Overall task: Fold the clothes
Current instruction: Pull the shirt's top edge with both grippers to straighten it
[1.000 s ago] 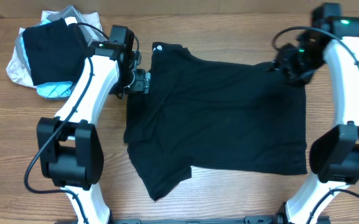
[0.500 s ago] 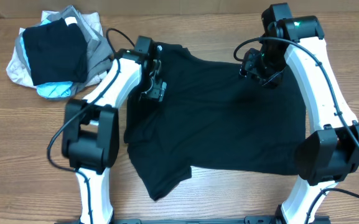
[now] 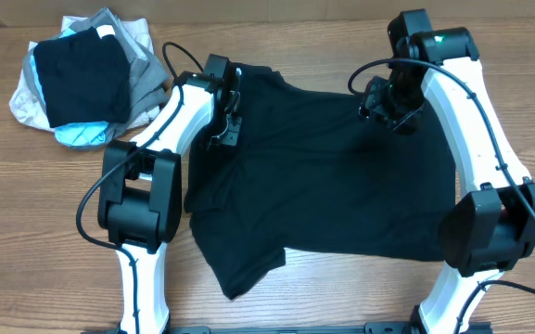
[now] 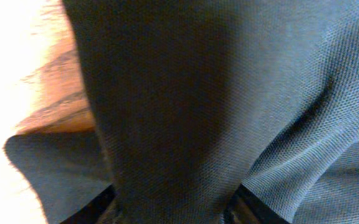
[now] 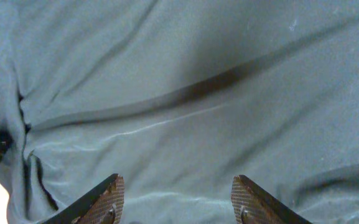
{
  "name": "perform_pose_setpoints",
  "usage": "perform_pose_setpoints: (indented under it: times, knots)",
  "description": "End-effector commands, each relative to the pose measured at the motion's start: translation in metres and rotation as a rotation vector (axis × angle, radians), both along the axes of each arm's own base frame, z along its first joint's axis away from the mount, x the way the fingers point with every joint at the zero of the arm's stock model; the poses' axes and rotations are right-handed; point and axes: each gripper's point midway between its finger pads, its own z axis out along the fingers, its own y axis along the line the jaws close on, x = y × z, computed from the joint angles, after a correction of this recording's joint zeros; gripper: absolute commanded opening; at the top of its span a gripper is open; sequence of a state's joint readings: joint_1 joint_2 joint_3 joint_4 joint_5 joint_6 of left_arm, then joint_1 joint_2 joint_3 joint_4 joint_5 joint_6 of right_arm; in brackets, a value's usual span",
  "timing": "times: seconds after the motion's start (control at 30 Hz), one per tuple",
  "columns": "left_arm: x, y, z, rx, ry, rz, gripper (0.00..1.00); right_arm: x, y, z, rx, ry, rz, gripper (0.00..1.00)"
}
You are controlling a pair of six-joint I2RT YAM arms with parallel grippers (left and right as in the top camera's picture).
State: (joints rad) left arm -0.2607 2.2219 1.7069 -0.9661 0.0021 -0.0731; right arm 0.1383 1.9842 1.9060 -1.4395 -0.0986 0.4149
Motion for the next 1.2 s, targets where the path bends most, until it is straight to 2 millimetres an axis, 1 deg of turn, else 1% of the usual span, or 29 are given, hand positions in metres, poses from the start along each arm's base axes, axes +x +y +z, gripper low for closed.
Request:
perform_pose_setpoints:
  times: [0.0, 0.07, 0.1, 0.17, 0.23, 0.27, 0.3, 0.37, 0.4, 0.57, 0.7, 0.73, 0.83, 0.9, 0.97, 1.07, 1.1, 1.13, 1.17]
  knots:
    - [0.019, 0.011, 0.012, 0.058, -0.049, 0.031, 0.43, -0.004, -0.002, -0.008, -0.014, 0.01, -0.005, 0.6]
    - [0.023, 0.012, 0.019, 0.067, -0.064, 0.037, 0.38, -0.008, -0.003, -0.017, -0.016, 0.028, -0.005, 0.6]
    - [0.025, 0.012, 0.021, 0.065, -0.069, 0.038, 0.37, -0.009, -0.003, -0.021, -0.018, 0.037, -0.005, 0.58]
    - [0.026, 0.015, 0.021, 0.065, -0.069, 0.045, 0.37, -0.013, -0.005, -0.028, -0.027, 0.054, -0.007, 0.55]
    - [0.026, 0.019, 0.02, 0.063, -0.063, 0.053, 0.34, -0.014, -0.005, -0.034, -0.027, 0.06, -0.01, 0.54]
    - [0.026, 0.02, 0.019, 0.061, -0.059, 0.056, 0.31, -0.015, -0.005, -0.036, -0.027, 0.062, -0.012, 0.54]
    - [0.026, 0.02, 0.018, 0.056, -0.056, 0.059, 0.26, -0.015, -0.005, -0.037, -0.028, 0.065, -0.013, 0.54]
    - [0.027, 0.02, 0.018, 0.041, -0.056, 0.062, 0.13, -0.016, -0.005, -0.038, -0.028, 0.067, -0.013, 0.54]
    - [0.028, 0.02, 0.018, 0.035, -0.058, 0.065, 0.09, -0.016, -0.005, -0.038, -0.028, 0.068, -0.013, 0.54]
    - [0.031, 0.011, 0.018, -0.019, -0.067, 0.061, 0.04, -0.018, -0.006, -0.039, -0.029, 0.075, -0.013, 0.54]
    - [0.035, 0.007, 0.019, -0.041, -0.082, 0.07, 0.04, -0.018, -0.006, -0.039, -0.029, 0.075, -0.013, 0.54]
    - [0.039, 0.01, 0.02, -0.028, -0.097, 0.072, 0.04, -0.018, -0.006, -0.039, -0.029, 0.075, -0.013, 0.54]
    - [0.049, 0.029, 0.022, 0.064, -0.149, 0.112, 0.04, -0.02, -0.006, -0.039, -0.031, 0.083, -0.013, 0.54]
    - [0.055, 0.046, 0.024, 0.128, -0.178, 0.147, 0.04, -0.022, -0.006, -0.039, -0.031, 0.09, -0.013, 0.54]
    - [0.062, 0.068, 0.028, 0.195, -0.212, 0.184, 0.04, -0.023, -0.006, -0.039, -0.033, 0.098, -0.013, 0.53]
    - [0.073, 0.097, 0.034, 0.259, -0.26, 0.238, 0.05, -0.026, -0.006, -0.039, -0.033, 0.11, -0.033, 0.52]
    - [0.076, 0.104, 0.035, 0.266, -0.274, 0.253, 0.06, -0.026, -0.006, -0.039, -0.033, 0.111, -0.034, 0.51]
    - [0.08, 0.111, 0.037, 0.272, -0.291, 0.268, 0.09, -0.026, -0.006, -0.039, -0.033, 0.111, -0.033, 0.51]
    - [0.084, 0.116, 0.04, 0.278, -0.308, 0.281, 0.24, -0.027, -0.005, -0.039, -0.032, 0.112, -0.033, 0.51]
